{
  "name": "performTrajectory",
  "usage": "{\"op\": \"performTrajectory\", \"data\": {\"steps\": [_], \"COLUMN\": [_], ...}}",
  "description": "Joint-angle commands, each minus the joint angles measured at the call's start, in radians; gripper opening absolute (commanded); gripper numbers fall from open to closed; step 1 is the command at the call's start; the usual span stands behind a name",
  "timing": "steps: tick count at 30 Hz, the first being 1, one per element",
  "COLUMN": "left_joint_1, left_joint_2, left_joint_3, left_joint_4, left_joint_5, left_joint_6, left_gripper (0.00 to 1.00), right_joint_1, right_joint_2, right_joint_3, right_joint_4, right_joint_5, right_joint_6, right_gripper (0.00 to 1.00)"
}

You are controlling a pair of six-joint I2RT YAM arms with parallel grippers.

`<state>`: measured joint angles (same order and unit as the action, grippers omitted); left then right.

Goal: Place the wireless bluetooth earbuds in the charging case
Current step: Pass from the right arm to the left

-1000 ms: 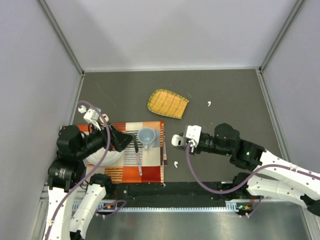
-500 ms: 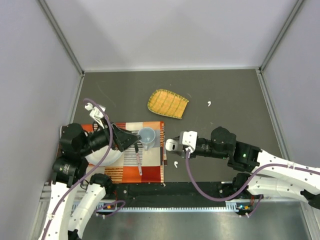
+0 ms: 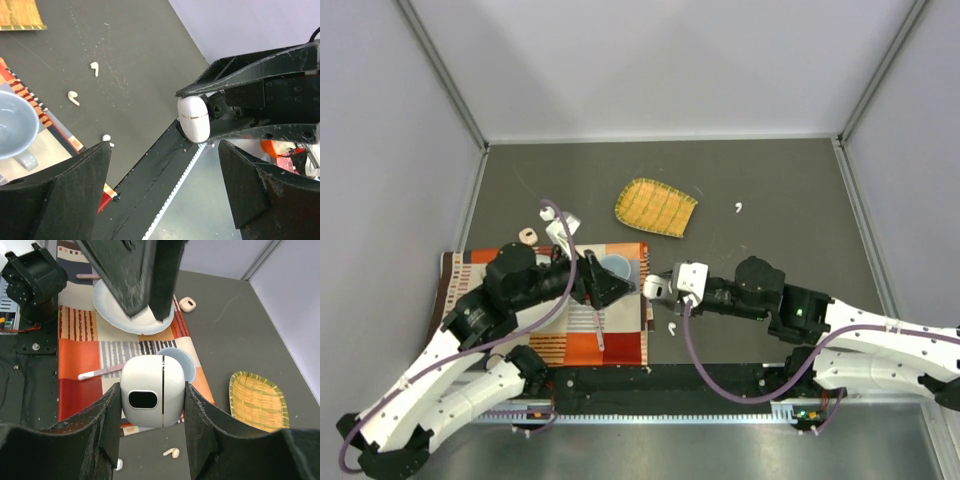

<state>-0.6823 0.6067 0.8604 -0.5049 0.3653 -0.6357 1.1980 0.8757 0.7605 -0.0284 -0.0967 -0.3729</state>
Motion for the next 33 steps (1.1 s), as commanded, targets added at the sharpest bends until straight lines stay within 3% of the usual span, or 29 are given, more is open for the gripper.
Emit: {"op": "performTrajectory", "data": {"steps": [1,10,15,24,33], "left_joint_1": [-0.117,-0.191,-0.203,-0.212,-0.214], "left_joint_2": [0.064,0.134,0.143,0.15,0.172], "left_joint_3": [0.014,0.008,0.002,-0.004,0.003], "left_joint_4": [0.126,0.22,0.22,0.218,0.216], "left_joint_5": [-0.159,-0.233,-0.2,-0.092,-0.088], "left_joint_6": [-0.019,-0.022,-0.036,-0.05,-0.041], "left_gripper": [0.93,0.78,0.73,0.72,0.57], "right_joint_1": [0.041,0.058,0.058,0.06,0.066], "right_joint_2": [0.009,0.008,-0.004,0.0,-0.009], "right_joint_3": [0.042,0.034,0.014,0.005,0.0], "right_joint_4": [0.094,0.108,0.13,0.116,0.122], "right_joint_5": [0.026,0.055,0.083,0.138,0.112], "right_joint_6": [0.011,0.032,0.035,-0.001,-0.012], "right_gripper": [0.0,0.0,0.0,0.0,0.0]}}
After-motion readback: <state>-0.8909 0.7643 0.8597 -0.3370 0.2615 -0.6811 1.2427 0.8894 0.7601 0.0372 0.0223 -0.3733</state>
